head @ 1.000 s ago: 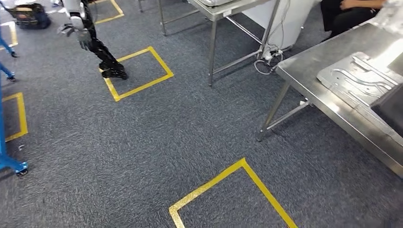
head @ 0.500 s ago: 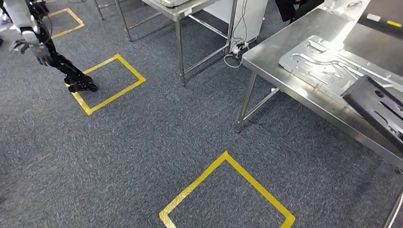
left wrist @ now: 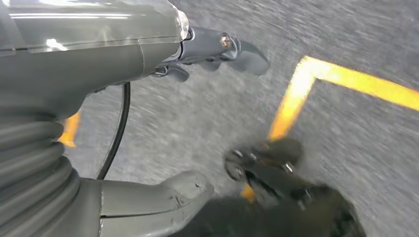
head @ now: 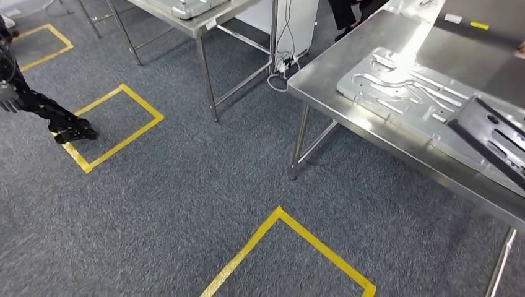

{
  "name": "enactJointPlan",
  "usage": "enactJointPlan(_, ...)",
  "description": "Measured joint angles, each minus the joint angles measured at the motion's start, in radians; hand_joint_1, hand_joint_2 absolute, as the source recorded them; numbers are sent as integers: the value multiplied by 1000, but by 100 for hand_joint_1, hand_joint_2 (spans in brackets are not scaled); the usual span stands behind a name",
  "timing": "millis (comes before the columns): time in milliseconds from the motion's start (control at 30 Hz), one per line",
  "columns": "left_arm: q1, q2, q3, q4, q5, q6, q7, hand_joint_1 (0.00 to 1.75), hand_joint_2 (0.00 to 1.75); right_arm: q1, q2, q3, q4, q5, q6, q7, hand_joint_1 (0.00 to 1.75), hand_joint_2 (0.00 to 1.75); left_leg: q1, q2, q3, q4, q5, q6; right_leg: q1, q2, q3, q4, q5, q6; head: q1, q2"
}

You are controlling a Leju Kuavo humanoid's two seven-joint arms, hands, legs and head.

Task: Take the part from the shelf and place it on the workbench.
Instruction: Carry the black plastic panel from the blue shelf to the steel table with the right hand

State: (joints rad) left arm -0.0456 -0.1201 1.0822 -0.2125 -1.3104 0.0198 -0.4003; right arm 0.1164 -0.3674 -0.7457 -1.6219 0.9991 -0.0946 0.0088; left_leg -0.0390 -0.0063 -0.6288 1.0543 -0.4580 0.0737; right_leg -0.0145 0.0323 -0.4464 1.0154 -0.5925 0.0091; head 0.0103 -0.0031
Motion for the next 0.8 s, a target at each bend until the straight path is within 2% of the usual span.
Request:
enactJointPlan(67, 1, 0, 0, 0, 0, 0, 1, 0, 175, 2, -6, 5, 1, 2, 4, 3, 175, 175, 1, 2, 45, -46, -9, 11, -7, -2, -7, 34, 35, 13, -1, 0)
enactJointPlan(133, 1, 0, 0, 0, 0, 0, 3, 0, 175, 1, -15, 9, 2, 3, 5, 8, 175, 175, 7, 3, 103, -87, -20, 18, -9, -11, -67, 145, 78, 20, -2, 0)
enactJointPlan(167, 1, 0, 0, 0, 0, 0, 5, 0, 175, -1, -19, 11, 3, 3, 5, 10, 175, 175, 10, 3, 128, -100, -31, 19, -10, -15, -112, 206, 80, 22, -1, 0)
enactJointPlan(200, 0, -1, 1, 0, 0, -1, 7, 0, 175, -3, -24, 12, 3, 3, 4, 12, 175, 175, 13, 2, 154, -110, -45, 19, -12, -17, -160, 252, 60, 28, -2, 0)
enactJointPlan(233, 0, -1, 1, 0, 0, -1, 8, 0, 175, -4, -28, 13, 3, 3, 4, 13, 175, 175, 17, 1, 181, -116, -62, 15, -15, -19, -203, 275, 20, 35, -2, 0)
enactJointPlan(267, 0, -2, 1, 0, 0, -1, 9, 0, 175, -5, -31, 14, 3, 3, 4, 16, 175, 175, 22, -1, 209, -120, -81, 11, -19, -21, -237, 276, -24, 43, -2, 0)
enactJointPlan(300, 2, -3, 1, 0, 0, -2, 11, 0, 175, -5, -34, 16, 3, 4, 5, 18, 175, 175, 28, -2, 239, -123, -103, 5, -23, -24, -263, 255, -56, 52, -2, 0)
enactJointPlan(333, 3, -4, 1, 0, 0, -2, 12, 0, 175, -5, -37, 18, 4, 4, 5, 21, 175, 175, 34, -3, 268, -123, -125, -1, -28, -28, -279, 218, -60, 62, -1, 0)
enactJointPlan(367, 4, -4, 1, 0, 0, -2, 12, 0, 175, -4, -40, 20, 4, 4, 5, 23, 175, 175, 39, -3, 297, -124, -151, -8, -34, -36, -288, 166, -14, 72, -1, 0)
enactJointPlan(400, 5, -4, 2, 0, 0, -3, 13, 0, 175, -2, -41, 21, 5, 4, 5, 25, 175, 175, 43, -3, 326, -123, -177, -16, -36, -50, -291, 116, 72, 79, -1, 0)
enactJointPlan(433, 5, -4, 2, 0, 1, -3, 14, 0, 175, -4, -43, 24, 6, 4, 5, 28, 175, 175, 45, -2, 348, -127, -199, -26, -34, -61, -290, 85, 144, 75, 0, 0)
enactJointPlan(467, 2, -4, 3, 0, 1, -3, 15, 0, 175, -3, -45, 27, 6, 4, 5, 30, 175, 175, 45, 0, 367, -136, -217, -35, -30, -67, -288, 69, 202, 64, -1, 0)
enactJointPlan(500, -1, -4, 3, 0, 1, -3, 16, 0, 175, -2, -47, 29, 6, 4, 5, 31, 175, 175, 44, 2, 383, -147, -224, -43, -25, -69, -286, 69, 220, 50, -1, 0)
enactJointPlan(533, -4, -4, 3, 0, 1, -3, 16, 0, 175, -2, -52, 32, 5, 5, 4, 33, 175, 175, 43, 4, 387, -148, -216, -51, -22, -64, -279, 73, 202, 34, -2, 0)
enactJointPlan(567, -7, -4, 3, 0, 1, -3, 17, 0, 175, 2, -57, 32, 3, 6, 4, 33, 175, 175, 44, 5, 379, -121, -194, -57, -23, -58, -266, 66, 192, 24, -3, 0)
enactJointPlan(600, -9, -4, 3, 0, 1, -3, 16, 0, 175, 4, -61, 33, 3, 7, 4, 34, 175, 175, 45, 5, 350, -59, -163, -60, -24, -55, -245, 54, 180, 15, -2, 0)
enactJointPlan(633, -10, -4, 3, 0, 1, -3, 16, 0, 175, 5, -64, 33, 3, 8, 4, 34, 175, 175, 46, 5, 297, 27, -136, -62, -24, -53, -219, 40, 168, 8, -3, 0)
enactJointPlan(667, -10, -5, 3, 0, 1, -3, 16, 0, 175, 5, -65, 34, 3, 9, 4, 34, 175, 175, 47, 5, 234, 115, -132, -62, -25, -50, -190, 25, 156, 3, -3, 0)
enactJointPlan(700, -8, -5, 3, 0, 1, -3, 16, 0, 175, 4, -66, 34, 3, 10, 4, 35, 175, 175, 47, 4, 169, 182, -154, -62, -23, -49, -160, 11, 144, -1, -3, 0)
enactJointPlan(733, -7, -5, 4, 0, 2, -3, 17, 0, 175, 3, -66, 34, 3, 12, 4, 35, 175, 175, 47, 4, 113, 218, -202, -62, -21, -46, -129, -2, 131, -3, -4, 0)
enactJointPlan(767, -5, -5, 5, 0, 2, -3, 18, 0, 175, 4, -68, 34, 3, 15, 4, 37, 175, 175, 46, 4, 66, 227, -257, -60, -19, -42, -97, -13, 116, -4, -4, 0)
enactJointPlan(800, -3, -5, 6, 0, 2, -2, 18, 0, 175, 5, -69, 34, 3, 19, 5, 38, 175, 175, 46, 4, 28, 215, -300, -58, -17, -38, -65, -22, 99, -3, -4, 0)
